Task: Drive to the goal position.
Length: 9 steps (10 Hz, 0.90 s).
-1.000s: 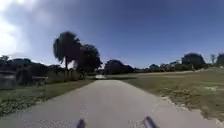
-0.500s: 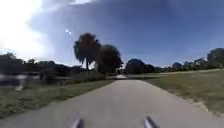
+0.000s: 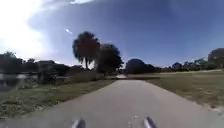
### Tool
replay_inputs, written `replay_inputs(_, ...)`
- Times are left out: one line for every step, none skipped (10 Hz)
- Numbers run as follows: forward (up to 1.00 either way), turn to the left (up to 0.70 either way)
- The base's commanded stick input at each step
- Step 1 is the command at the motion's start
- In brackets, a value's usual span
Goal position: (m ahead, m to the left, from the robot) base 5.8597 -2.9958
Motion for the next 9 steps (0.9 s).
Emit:
replay_inputs(0.7,0.0)
replay_inputs(0.7,0.0)
replay_inputs(0.7,0.0)
replay_inputs(0.7,0.0)
replay_inputs(0.7,0.0)
replay_inputs(0.7,0.0)
replay_inputs(0.7,0.0)
replay_inputs(0.7,0.0)
replay_inputs(0.7,0.0)
